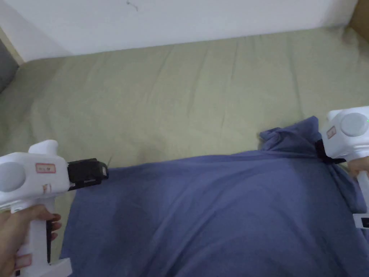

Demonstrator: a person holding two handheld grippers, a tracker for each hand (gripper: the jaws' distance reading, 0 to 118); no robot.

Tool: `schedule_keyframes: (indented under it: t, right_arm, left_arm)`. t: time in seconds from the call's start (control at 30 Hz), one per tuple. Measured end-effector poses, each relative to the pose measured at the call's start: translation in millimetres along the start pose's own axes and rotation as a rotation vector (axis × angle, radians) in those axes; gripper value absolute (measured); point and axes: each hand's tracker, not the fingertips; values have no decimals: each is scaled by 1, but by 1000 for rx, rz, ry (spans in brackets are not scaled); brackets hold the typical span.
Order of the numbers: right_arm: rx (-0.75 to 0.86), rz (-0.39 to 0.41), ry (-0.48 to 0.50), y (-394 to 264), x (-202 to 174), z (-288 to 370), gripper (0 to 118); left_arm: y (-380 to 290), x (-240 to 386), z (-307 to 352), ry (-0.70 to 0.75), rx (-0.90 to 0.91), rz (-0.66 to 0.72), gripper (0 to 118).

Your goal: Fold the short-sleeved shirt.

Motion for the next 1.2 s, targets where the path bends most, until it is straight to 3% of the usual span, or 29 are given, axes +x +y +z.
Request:
schedule_keyframes:
  t: [0.17, 0.23, 0.3, 0.4, 0.5, 0.6, 0.77, 0.97, 1.2]
  right_arm:
    - [-1, -4, -4, -1, -1, 0, 0]
    - [-1, -6, 0, 0, 0, 0, 0]
    - [-5, -12, 4, 2, 1, 2, 0]
    - [-1, -12, 10, 4, 3, 11, 0]
    - [37, -70, 44, 6, 10, 27, 0]
    - [64, -153, 161, 9, 25, 56, 0]
    - [161, -146, 195, 18, 35, 128, 0]
    - [309, -145, 239, 20, 47, 235, 0]
    - [513, -191, 280, 37, 65, 373, 0]
  left_arm:
    - [15, 8, -46, 51, -104, -45, 109]
    - [6, 16, -68, 89, -214, -48, 94]
    - [-6, 31, -71, 157, -131, -172, 92]
    - [-3, 49, -63, 210, -139, -217, 61]
    - [7, 59, -59, 215, -146, -220, 2]
    - [14, 62, -45, 195, -145, -163, 2]
    - [29, 75, 19, 143, -59, -223, 2]
    - [65, 96, 143, 113, 159, -253, 2]
    - [111, 124, 273, 88, 377, -251, 2]
